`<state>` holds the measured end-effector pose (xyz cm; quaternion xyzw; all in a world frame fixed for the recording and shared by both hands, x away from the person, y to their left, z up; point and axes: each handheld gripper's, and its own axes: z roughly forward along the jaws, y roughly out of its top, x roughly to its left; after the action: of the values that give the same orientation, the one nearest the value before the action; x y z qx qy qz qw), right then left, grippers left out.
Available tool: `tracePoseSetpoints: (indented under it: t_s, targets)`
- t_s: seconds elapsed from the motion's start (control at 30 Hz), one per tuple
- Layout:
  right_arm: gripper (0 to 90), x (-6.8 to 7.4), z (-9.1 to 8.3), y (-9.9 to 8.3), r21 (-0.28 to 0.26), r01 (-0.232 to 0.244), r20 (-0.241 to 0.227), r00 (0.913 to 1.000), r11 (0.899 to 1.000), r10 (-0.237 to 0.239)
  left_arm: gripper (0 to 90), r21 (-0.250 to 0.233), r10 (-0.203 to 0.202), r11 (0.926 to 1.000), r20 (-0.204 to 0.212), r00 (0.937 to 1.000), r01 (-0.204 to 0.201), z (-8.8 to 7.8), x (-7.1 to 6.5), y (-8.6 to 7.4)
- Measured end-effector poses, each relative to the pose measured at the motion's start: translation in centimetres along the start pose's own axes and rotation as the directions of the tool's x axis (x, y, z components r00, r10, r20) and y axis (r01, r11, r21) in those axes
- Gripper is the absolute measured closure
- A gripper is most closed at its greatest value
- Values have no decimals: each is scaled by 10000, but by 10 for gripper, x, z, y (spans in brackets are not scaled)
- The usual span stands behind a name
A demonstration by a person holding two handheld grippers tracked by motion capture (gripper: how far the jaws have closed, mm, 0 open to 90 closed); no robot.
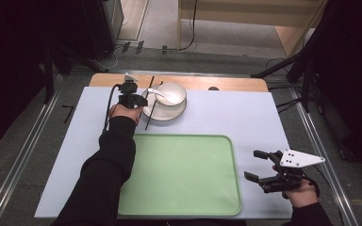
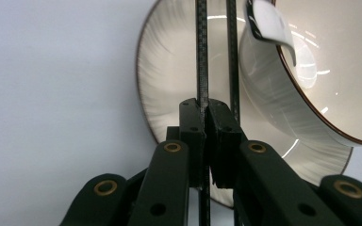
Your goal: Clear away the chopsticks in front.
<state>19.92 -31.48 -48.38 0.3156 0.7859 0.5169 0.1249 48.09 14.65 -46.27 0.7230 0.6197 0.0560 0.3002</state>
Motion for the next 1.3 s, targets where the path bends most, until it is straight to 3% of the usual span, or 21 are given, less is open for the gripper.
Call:
tracePoseSetpoints:
  t_s: [0.23, 0.3, 0.57, 0.7, 0.73, 0.97, 1.03, 1.3]
  targets:
    - [164, 1, 0, 0, 40, 35, 41, 10000, 10000, -35, 866, -86, 78, 9999, 63, 9999, -78, -26, 15, 0]
    - [164, 1, -1, -1, 53, 35, 52, 10000, 10000, -35, 866, -100, 14, 9999, 370, 9993, -10, -40, 24, -3]
    - [164, 1, -1, 0, -7, -10, 104, 9999, 10000, 10, 866, -27, 410, 9992, 420, 9983, -409, -67, 33, -17]
    - [164, 1, -2, 0, 2, -5, 134, 9999, 10000, 5, 866, 92, 538, 9985, 334, 9980, -542, -72, 35, -26]
    - [164, 1, -2, -1, 15, -2, 168, 9999, 10000, 1, 866, 91, 548, 9984, 548, 9970, -554, -76, 34, -34]
    - [164, 1, -3, -1, 33, 16, 185, 9998, 10000, -17, 866, 102, 791, 9967, 789, 9937, -801, -86, 31, -62]
    - [164, 1, -3, -1, 41, 63, 210, 9998, 10000, -63, 866, 121, 945, 9954, 616, 9936, -954, -87, 30, -69]
    - [164, 0, -3, -2, 87, 96, 233, 9997, 9999, -98, 867, 199, 869, 9958, 959, 9916, -892, -86, 30, -97]
